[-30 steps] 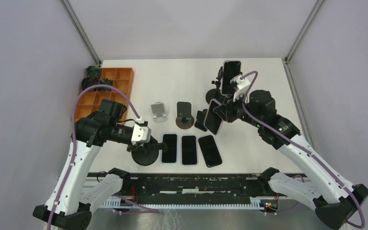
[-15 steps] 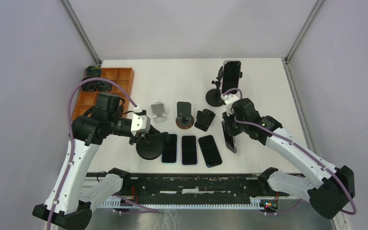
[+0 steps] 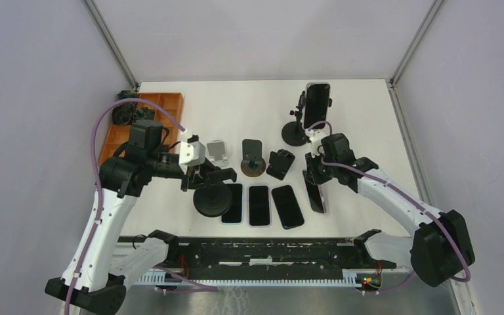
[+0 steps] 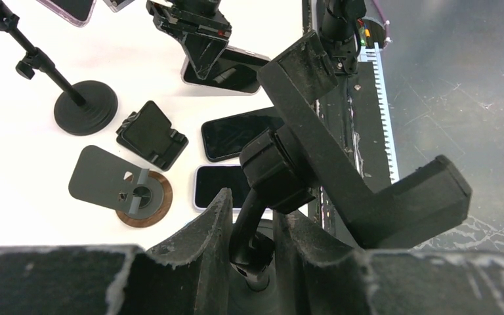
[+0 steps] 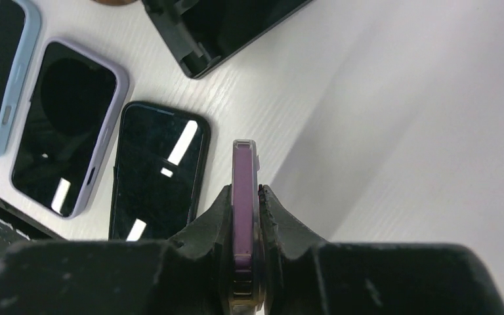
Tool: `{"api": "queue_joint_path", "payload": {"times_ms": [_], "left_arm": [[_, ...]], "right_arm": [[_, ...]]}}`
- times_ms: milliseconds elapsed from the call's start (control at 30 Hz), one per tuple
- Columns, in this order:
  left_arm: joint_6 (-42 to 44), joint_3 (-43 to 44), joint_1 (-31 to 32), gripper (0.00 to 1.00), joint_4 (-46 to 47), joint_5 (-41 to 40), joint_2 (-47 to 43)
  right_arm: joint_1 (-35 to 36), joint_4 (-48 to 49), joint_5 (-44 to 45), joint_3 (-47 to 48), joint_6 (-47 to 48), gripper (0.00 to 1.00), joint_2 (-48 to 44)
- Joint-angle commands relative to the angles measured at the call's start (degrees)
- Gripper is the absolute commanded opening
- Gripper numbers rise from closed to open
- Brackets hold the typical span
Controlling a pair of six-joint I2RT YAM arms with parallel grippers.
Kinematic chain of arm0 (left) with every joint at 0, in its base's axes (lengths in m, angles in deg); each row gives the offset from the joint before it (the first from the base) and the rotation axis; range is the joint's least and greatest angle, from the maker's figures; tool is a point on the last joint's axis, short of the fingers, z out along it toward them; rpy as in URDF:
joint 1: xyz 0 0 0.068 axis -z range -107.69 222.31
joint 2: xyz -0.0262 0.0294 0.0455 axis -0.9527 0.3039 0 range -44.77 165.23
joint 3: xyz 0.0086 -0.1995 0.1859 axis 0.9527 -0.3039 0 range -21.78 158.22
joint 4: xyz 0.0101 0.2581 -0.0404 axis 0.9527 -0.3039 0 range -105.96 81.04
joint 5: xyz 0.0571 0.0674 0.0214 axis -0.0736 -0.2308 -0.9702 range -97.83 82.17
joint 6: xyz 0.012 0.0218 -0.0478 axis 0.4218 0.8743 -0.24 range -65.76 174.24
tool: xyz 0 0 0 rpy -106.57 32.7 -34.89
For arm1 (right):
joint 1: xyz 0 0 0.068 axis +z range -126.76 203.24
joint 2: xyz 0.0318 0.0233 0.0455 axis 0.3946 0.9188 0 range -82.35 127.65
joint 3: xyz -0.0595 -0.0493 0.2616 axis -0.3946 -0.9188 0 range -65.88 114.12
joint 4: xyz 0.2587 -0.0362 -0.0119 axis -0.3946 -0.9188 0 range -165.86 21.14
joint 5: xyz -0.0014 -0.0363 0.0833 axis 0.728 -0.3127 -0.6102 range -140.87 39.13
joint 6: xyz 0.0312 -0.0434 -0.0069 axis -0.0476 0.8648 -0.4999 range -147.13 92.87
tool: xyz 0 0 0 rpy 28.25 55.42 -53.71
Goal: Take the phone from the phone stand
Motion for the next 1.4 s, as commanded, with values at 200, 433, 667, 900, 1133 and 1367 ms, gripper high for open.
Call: {"api": "queue_joint_path", "payload": {"times_ms": [200,433,667,900,1133,1367], "left_arm": [[-6.6,1.1,0.2,0.02,7.8,3.1,-0.2],[-10.3,1.8,0.1,0.02,12.2,1.6,1.1],[-17.0,5.9,0.1,0.02,25.4,-2.3,7.0],[-18.6,19.2,0.1,0.02,27.6,-3.3,23.8],[-19.1,29.4,-0.7,0.02,33.8,-6.9,35.6],[-18.6,36.4,-3.6,0.02,37.1,-8.3,47.6]], "right_arm": [[-6.2,12.4,-2.3,-8.2,-3.6,0.01,4.4],[-9.4,18.4,-2.4,-12.2,-6.8,0.06,7.6],[-13.0,24.1,-4.2,-15.4,-10.2,0.11,9.5],[-16.8,29.2,-9.4,-16.3,-13.3,0.25,12.0],[-18.9,29.5,-8.8,-17.6,-14.4,0.54,9.3],[-18.8,25.0,-1.7,-14.5,-14.6,0.77,-0.6]]}}
